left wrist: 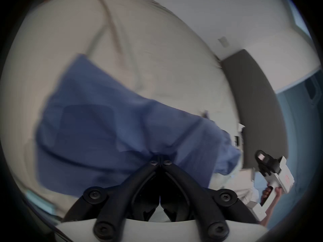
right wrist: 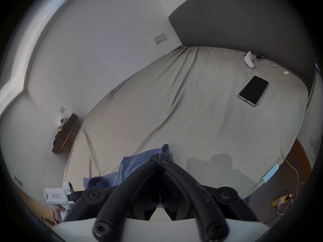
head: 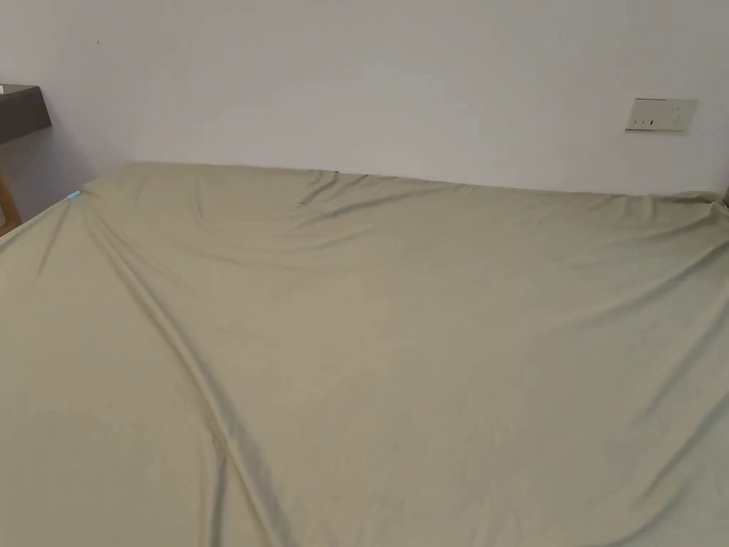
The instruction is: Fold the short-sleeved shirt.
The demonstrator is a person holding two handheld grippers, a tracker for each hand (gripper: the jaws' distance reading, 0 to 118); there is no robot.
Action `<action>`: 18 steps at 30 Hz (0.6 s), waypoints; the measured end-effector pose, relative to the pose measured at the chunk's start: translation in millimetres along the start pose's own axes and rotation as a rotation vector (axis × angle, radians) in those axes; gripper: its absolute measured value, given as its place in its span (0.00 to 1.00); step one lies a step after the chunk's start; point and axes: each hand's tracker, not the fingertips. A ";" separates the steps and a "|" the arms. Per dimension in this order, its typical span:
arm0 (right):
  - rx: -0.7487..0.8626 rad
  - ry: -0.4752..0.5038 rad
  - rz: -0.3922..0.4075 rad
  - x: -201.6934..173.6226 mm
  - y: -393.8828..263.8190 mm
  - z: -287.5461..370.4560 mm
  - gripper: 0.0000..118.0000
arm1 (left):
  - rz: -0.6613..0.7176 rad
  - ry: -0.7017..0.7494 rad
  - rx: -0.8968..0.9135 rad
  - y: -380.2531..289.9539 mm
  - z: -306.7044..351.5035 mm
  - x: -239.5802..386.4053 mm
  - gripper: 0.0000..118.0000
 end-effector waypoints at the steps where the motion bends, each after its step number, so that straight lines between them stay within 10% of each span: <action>1: -0.004 -0.001 0.004 -4.4 1.5 1.7 0.01 | -0.029 -0.022 0.000 -0.4 -6.8 11.1 0.00; 10: -0.032 0.001 0.019 -1.6 -4.9 -3.4 0.01 | -0.093 -0.039 -0.096 1.4 -46.4 42.2 0.00; 15: -0.030 0.036 0.036 -9.2 -1.2 -4.9 0.01 | -0.030 -0.279 0.137 22.5 36.7 28.5 0.00; 18: -0.028 0.051 0.061 -16.1 0.7 -8.1 0.01 | -0.001 -0.120 0.294 35.2 86.1 -15.5 0.00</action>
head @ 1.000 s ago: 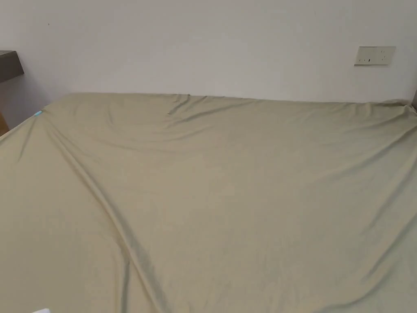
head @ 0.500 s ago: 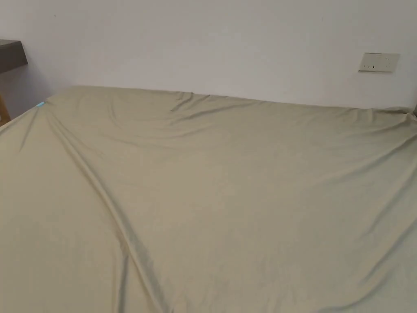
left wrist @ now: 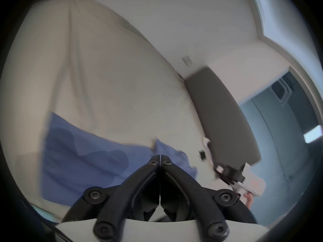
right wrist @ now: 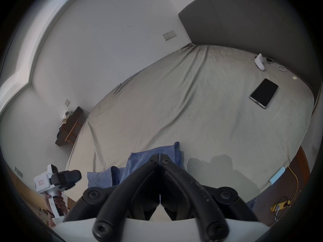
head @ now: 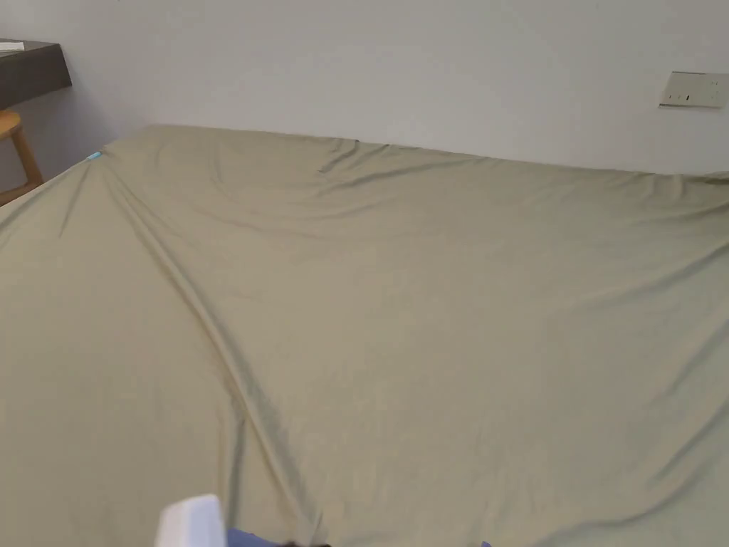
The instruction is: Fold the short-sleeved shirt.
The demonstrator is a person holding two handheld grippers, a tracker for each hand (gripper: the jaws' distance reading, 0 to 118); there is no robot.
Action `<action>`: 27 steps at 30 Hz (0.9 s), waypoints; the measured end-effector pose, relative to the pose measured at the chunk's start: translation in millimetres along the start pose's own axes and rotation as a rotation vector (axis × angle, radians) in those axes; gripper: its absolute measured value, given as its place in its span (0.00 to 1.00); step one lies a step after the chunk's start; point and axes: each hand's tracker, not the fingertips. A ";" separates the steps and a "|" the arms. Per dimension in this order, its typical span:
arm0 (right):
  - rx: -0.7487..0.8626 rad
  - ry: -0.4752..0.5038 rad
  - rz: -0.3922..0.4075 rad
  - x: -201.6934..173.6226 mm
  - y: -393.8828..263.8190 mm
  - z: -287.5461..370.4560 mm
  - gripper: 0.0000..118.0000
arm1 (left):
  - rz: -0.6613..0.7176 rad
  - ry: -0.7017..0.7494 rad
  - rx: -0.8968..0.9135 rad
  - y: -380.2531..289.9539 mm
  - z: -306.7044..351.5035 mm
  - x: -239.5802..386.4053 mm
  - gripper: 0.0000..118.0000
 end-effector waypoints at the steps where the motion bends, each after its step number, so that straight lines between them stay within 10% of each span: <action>1: -0.003 0.003 0.005 -2.2 0.7 -1.7 0.01 | -0.008 0.086 0.034 7.1 9.7 -15.0 0.00; 5: -0.019 0.015 0.024 -5.1 0.6 -7.6 0.01 | 0.101 0.236 -0.034 20.7 38.5 -83.3 0.07; 9: -0.034 0.012 0.038 -11.8 0.3 -11.4 0.01 | 0.204 0.164 -0.119 13.4 33.1 -125.8 1.00; 13: -0.053 -0.017 0.056 -16.3 1.2 -13.6 0.01 | 0.267 0.084 -0.106 3.9 7.4 -150.5 0.82; 19: -0.057 -0.016 0.079 -25.4 3.5 -8.6 0.01 | 0.209 -0.098 -0.172 -13.7 -41.3 -128.7 0.81; 20: -0.055 -0.016 0.079 -25.4 3.8 -8.6 0.01 | 0.158 -0.095 -0.151 -14.4 -41.5 -123.1 0.74; 22: -0.054 -0.016 0.076 -25.4 4.4 -9.3 0.01 | 0.153 -0.086 -0.187 -13.7 -47.2 -112.3 0.20; 27: -0.057 -0.023 0.073 -23.7 4.5 -9.7 0.01 | 0.323 0.010 -0.173 -13.1 -45.9 -122.7 0.11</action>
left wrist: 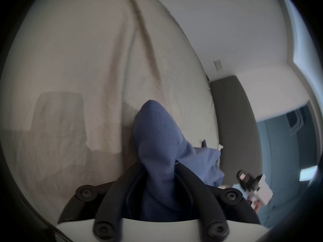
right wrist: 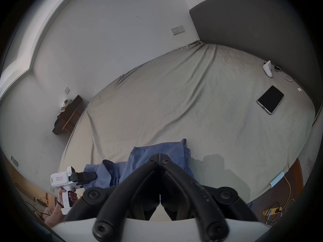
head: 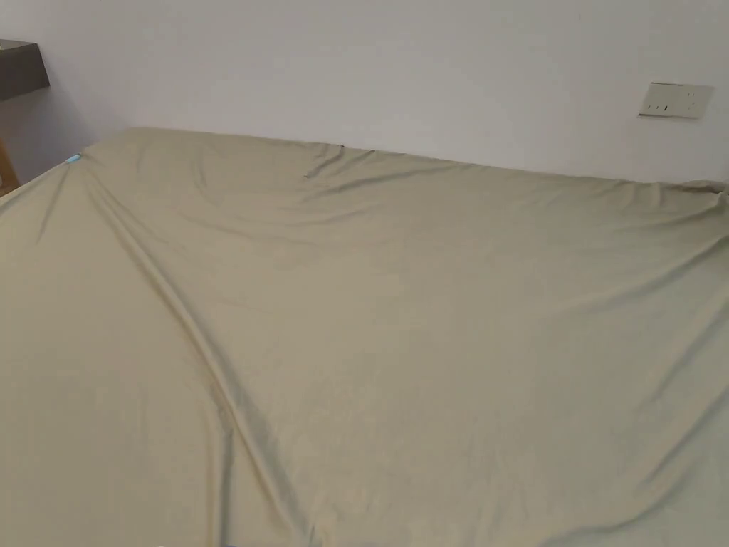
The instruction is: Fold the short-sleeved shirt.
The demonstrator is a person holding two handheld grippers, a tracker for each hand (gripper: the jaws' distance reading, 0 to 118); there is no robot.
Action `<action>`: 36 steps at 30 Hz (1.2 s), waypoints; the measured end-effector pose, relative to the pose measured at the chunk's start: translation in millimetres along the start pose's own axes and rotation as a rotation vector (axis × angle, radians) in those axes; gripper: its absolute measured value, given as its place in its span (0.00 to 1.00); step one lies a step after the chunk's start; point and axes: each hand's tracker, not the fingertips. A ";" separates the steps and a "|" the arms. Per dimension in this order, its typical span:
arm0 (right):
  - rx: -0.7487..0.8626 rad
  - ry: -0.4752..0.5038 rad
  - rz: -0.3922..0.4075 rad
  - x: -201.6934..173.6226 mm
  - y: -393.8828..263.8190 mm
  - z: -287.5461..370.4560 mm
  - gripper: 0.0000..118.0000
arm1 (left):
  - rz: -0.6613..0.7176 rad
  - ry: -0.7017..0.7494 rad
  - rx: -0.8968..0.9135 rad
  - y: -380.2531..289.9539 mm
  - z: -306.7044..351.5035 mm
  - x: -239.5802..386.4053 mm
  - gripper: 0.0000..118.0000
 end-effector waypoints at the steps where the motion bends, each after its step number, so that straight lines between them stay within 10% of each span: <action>1: -0.001 -0.002 -0.003 0.1 -0.1 0.6 0.01 | 0.031 0.008 0.040 -0.1 5.3 0.2 0.11; 6: 0.006 -0.008 -0.013 3.6 -0.7 2.8 0.01 | 0.121 -0.136 0.182 7.4 46.8 -7.2 0.10; 18: -0.001 0.004 -0.030 8.2 -6.2 0.0 0.01 | -0.141 0.266 0.420 11.2 173.6 38.9 0.10; 29: 0.023 0.012 -0.009 11.7 -10.9 9.4 0.01 | -0.366 0.134 0.117 -38.2 21.7 147.3 0.10; 36: 0.046 -0.037 -0.028 27.1 -14.1 23.1 0.01 | -0.547 0.289 -0.031 -76.0 -72.7 181.7 0.14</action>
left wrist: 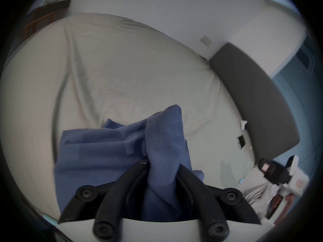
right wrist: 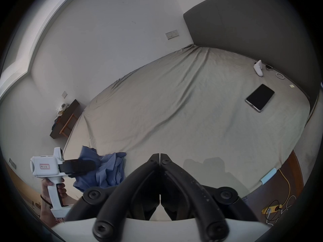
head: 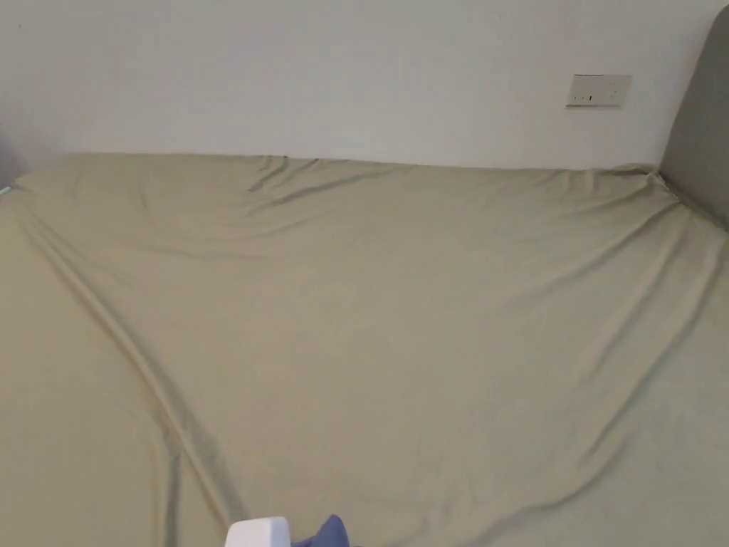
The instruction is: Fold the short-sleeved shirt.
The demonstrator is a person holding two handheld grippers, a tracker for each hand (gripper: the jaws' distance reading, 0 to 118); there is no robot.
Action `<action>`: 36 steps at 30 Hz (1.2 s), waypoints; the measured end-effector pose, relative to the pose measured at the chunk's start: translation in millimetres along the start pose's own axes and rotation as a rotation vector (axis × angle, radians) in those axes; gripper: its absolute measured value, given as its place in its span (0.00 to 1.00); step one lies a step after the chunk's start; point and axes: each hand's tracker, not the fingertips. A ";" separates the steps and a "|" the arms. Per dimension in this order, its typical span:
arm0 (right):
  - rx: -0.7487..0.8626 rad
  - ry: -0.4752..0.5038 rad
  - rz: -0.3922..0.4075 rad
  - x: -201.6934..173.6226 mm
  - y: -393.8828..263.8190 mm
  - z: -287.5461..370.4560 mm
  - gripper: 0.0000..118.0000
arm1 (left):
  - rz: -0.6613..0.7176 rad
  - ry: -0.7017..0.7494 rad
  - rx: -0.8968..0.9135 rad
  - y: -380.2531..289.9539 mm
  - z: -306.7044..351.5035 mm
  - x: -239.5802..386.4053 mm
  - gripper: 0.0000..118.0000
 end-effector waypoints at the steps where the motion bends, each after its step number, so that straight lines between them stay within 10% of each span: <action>1: 0.002 -0.007 -0.006 3.0 -0.2 0.6 0.01 | -0.002 -0.018 -0.011 -1.5 -5.9 5.4 0.22; 3: 0.002 -0.025 -0.017 7.7 -0.6 0.6 0.01 | 0.000 -0.123 -0.031 -4.0 -6.2 13.9 0.55; 6: -0.005 -0.037 -0.029 11.0 -2.4 0.1 0.01 | 0.046 -0.230 -0.026 -0.3 0.7 20.3 0.61; 8: -0.013 -0.031 -0.033 7.3 -1.8 0.0 0.01 | 0.107 -0.304 -0.008 4.8 14.1 9.9 0.58; 13: -0.019 -0.011 -0.022 2.7 -1.7 -4.4 0.01 | 0.182 -0.211 0.058 12.8 45.5 -19.2 0.02; 16: -0.028 0.011 -0.012 -0.4 -1.1 -11.1 0.01 | 0.097 -0.004 0.019 4.2 33.2 -20.6 0.02; 27: -0.053 0.072 -0.026 -5.9 -0.6 -17.5 0.01 | 0.150 -0.201 -0.238 -40.2 -61.1 16.3 0.00; 36: -0.142 0.367 0.074 -82.9 7.1 -75.3 0.01 | 0.072 -0.389 0.079 -11.0 75.3 -0.3 0.00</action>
